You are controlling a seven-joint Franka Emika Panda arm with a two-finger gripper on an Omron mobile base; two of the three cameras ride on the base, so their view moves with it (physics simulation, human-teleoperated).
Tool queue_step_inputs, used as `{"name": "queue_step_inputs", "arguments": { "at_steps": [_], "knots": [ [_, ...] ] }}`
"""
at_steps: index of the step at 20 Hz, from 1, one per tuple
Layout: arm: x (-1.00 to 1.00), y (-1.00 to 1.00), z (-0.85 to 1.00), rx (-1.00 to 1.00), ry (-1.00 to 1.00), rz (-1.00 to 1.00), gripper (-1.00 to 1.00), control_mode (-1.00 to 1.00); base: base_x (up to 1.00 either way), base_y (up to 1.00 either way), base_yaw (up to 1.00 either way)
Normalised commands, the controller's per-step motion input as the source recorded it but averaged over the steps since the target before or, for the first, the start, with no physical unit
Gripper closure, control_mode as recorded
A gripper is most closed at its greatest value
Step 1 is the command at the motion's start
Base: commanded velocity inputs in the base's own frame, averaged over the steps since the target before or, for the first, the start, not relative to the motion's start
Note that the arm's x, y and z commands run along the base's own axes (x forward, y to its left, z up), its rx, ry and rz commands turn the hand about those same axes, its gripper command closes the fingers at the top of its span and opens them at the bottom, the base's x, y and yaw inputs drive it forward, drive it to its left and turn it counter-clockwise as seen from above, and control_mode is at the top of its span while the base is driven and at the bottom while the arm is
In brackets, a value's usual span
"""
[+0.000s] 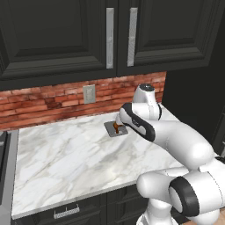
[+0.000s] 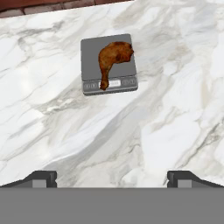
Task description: Take the chicken drumstick from the fridge and place it on the digital scale on the counter by the fridge. Wait a few seconds for a reading, then move it to the plate on the dining counter.
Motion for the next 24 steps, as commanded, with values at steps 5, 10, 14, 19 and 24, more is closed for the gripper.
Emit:
{"name": "queue_step_inputs", "arguments": {
  "at_steps": [5,10,14,19,24],
  "knots": [
    [0.26,0.14,-0.16,0.0,0.0,-0.04,-1.0,-1.0,0.0,0.0,0.0],
    [0.23,0.11,-0.15,0.0,0.0,-0.04,-1.0,-1.0,0.0,0.0,0.0],
    [0.22,0.01,-0.2,0.0,0.0,-0.02,-1.0,-1.0,0.0,0.0,0.0],
    [0.1,0.0,-0.12,0.0,0.0,0.0,-1.0,-1.0,0.0,0.0,0.0],
    [0.24,0.0,-0.19,0.0,0.0,0.0,-1.0,-1.0,0.0,0.0,0.0]
  ]
}}
